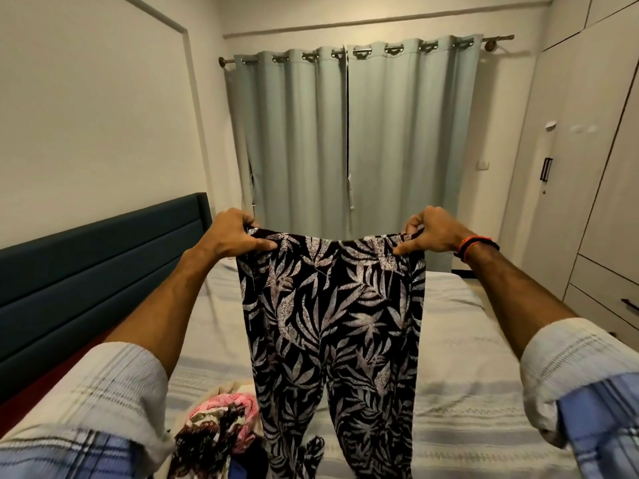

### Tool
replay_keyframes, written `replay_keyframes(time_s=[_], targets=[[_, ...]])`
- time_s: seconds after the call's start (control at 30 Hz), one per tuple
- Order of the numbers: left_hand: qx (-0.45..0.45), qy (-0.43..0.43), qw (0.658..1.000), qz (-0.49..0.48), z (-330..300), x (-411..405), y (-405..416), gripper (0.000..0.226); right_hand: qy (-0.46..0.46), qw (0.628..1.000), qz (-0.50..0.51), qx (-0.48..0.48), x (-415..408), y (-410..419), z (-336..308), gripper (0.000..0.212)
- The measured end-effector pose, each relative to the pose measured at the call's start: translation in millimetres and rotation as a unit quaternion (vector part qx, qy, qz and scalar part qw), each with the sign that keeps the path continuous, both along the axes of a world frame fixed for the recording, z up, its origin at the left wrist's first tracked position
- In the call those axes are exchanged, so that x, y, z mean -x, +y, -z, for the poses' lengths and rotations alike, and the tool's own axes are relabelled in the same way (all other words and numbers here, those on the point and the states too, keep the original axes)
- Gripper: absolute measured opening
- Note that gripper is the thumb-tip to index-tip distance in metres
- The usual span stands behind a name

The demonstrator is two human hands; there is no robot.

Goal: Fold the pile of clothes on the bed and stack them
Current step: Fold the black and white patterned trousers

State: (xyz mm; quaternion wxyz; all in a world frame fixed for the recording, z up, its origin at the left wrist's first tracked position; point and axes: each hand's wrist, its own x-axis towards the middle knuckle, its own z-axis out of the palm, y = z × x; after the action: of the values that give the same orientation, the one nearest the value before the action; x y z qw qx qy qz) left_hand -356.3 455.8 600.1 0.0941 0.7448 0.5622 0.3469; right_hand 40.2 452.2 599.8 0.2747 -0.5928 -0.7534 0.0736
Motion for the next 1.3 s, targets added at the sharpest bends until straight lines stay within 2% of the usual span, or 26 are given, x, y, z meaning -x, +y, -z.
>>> replay_keyframes(time_s=[0.17,0.3,0.37,0.57,0.67,0.73,0.83,1.07,1.2,1.3], targets=[[0.034,-0.086,0.995,-0.029,6,7,0,0.051,0.121,0.992,-0.023,0.003,-4,3,5,0.031],[0.035,-0.133,0.990,-0.034,9,4,1,0.037,0.207,0.977,-0.018,0.048,2,4,5,0.029],[0.044,-0.169,0.984,-0.024,12,6,2,0.034,0.249,0.965,-0.024,0.073,2,2,4,0.035],[0.044,-0.235,0.971,-0.008,14,8,4,0.027,0.301,0.942,-0.057,0.136,-2,5,9,0.037],[0.046,-0.250,0.967,0.002,13,3,4,0.034,0.320,0.932,-0.059,0.159,-3,12,10,0.038],[0.061,-0.241,0.969,0.003,12,1,4,0.037,0.338,0.925,-0.053,0.164,-3,15,12,0.042],[0.073,-0.199,0.977,0.002,12,0,2,0.021,0.354,0.921,-0.042,0.160,-1,16,16,0.044],[0.100,-0.193,0.976,-0.019,18,0,-4,0.016,0.231,0.952,-0.048,0.196,4,8,16,0.056],[0.103,-0.169,0.980,-0.005,19,-1,-6,0.011,0.203,0.956,-0.050,0.204,8,9,16,0.047],[0.090,-0.113,0.989,-0.017,19,-3,-4,0.014,0.248,0.953,-0.031,0.170,14,11,18,0.035]])
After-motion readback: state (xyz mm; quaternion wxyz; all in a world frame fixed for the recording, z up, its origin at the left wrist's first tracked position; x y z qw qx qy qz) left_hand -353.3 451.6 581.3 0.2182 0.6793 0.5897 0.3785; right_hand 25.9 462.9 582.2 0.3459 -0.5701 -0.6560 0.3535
